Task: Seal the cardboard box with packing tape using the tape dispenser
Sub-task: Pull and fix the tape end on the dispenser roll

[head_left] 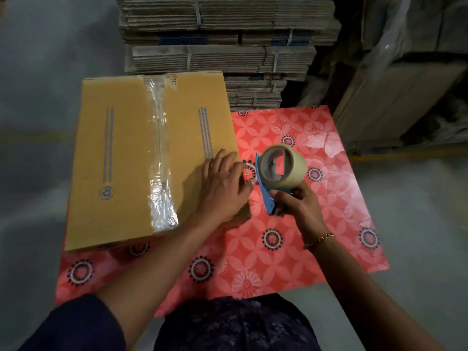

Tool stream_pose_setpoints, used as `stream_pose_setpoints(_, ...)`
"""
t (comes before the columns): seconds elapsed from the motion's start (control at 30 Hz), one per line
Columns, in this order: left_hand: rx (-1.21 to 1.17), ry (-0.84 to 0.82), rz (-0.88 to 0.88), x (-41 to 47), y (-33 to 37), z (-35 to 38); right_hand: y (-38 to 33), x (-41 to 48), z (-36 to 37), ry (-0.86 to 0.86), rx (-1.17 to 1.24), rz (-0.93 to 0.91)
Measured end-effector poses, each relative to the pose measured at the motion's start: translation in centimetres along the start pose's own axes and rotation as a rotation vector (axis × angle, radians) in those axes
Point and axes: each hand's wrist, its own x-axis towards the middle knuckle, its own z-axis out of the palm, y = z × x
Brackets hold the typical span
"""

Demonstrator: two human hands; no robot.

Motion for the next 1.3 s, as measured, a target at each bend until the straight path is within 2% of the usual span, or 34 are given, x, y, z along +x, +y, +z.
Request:
stream_pose_setpoints(0.13,0.102,-0.124,-0.035,2.5,1.5,2.5,0.8,2.3,-4.3,0.057,0.051,0.154)
stream_pose_setpoints(0.27,0.254,-0.139,-0.031,2.3,1.8,3.3,2.6,5.5,-7.8,0.107,0.107,0.268)
stream_pose_setpoints(0.5,0.257,-0.122,-0.067,2.5,1.8,3.4,6.3,11.2,-11.6,0.160,0.210,0.454)
stream_pose_setpoints(0.7,0.246,-0.125,-0.092,2.6,1.8,3.4,7.5,13.5,-13.1,0.092,0.173,0.504)
stream_pose_setpoints(0.87,0.245,-0.103,-0.099,2.5,2.0,3.3,8.2,14.6,-14.0,0.054,-0.103,0.526)
stream_pose_setpoints(1.03,0.243,-0.085,-0.090,2.4,1.8,3.6,7.8,15.1,-14.4,0.020,-0.188,0.590)
stream_pose_setpoints(1.17,0.242,-0.085,-0.087,2.4,1.7,3.6,7.1,15.0,-14.7,-0.043,-0.418,0.536)
stream_pose_setpoints(1.3,0.256,-0.071,-0.085,2.3,1.7,3.7,6.8,13.9,-15.8,-0.073,-0.515,0.456)
